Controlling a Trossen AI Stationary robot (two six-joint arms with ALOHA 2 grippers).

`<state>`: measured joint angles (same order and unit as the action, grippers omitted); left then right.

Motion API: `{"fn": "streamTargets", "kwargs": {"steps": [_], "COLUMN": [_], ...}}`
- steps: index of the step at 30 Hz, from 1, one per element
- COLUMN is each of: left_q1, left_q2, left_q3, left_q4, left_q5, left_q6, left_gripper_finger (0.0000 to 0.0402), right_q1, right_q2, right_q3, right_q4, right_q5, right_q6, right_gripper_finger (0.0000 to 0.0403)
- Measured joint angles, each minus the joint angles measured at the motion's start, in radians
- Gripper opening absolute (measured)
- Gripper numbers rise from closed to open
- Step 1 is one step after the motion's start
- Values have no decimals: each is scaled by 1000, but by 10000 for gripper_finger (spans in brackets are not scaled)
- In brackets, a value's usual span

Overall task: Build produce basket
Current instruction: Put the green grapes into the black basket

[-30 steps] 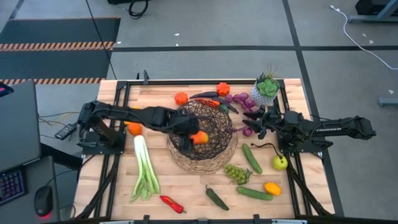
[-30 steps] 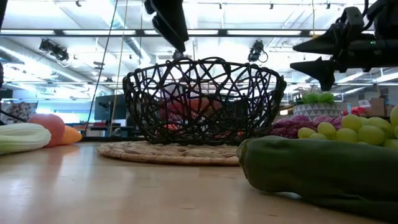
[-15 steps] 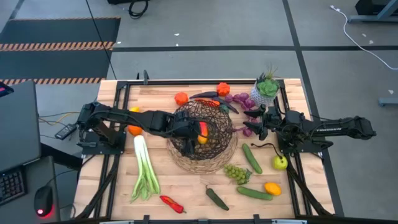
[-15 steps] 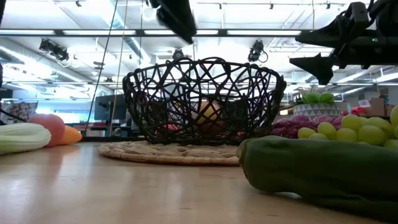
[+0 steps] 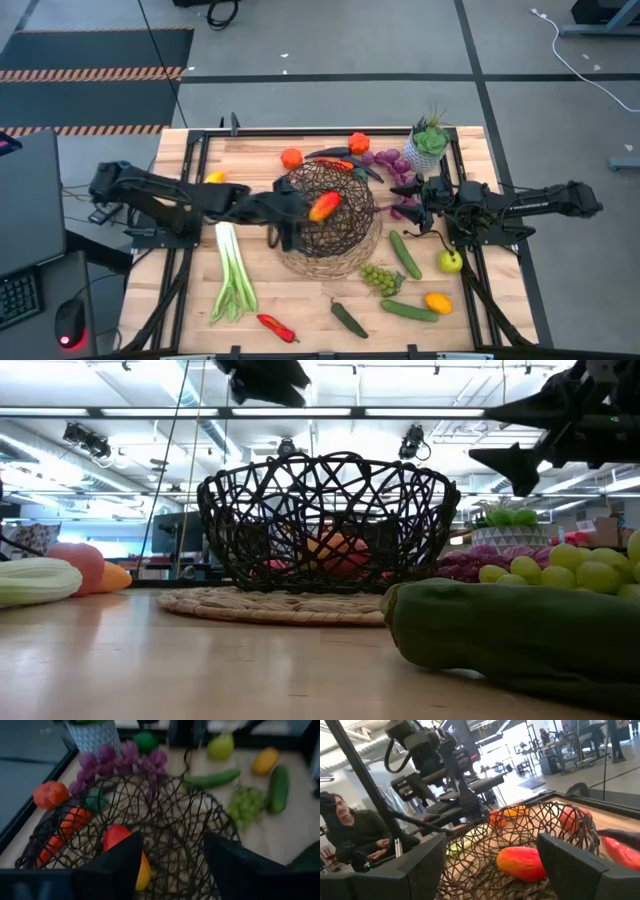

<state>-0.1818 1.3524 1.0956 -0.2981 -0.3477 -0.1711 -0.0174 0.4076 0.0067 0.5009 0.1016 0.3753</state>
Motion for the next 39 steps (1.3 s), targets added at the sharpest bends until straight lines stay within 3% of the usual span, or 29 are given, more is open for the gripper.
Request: {"fn": "streamTargets", "kwargs": {"steps": [10,14,19,24,29,33,39], "left_q1": [19,31,19,18,16,16,15], "left_q2": [-335,-404,-432,-432,-432,-431,-431], "left_q3": [-443,-599,-699,-802,-931,-981,-990], "left_q4": [430,614,716,940,1217,1267,1269], "left_q5": [4,10,12,16,41,39,40], "left_q6": [-1,-27,-21,25,48,46,65], "left_gripper_finger": [212,208,201,197,196,196,196], "right_q1": [80,132,182,247,314,377,460], "right_q2": [2,40,122,242,380,521,736], "right_q3": [0,0,68,222,469,670,882], "right_q4": [-23,-46,-50,-166,-447,-724,-967], "right_q5": [50,109,188,197,221,246,212], "right_q6": [16,-26,-63,-162,-162,-112,60], "right_gripper_finger": [313,313,313,313,313,312,309]}}
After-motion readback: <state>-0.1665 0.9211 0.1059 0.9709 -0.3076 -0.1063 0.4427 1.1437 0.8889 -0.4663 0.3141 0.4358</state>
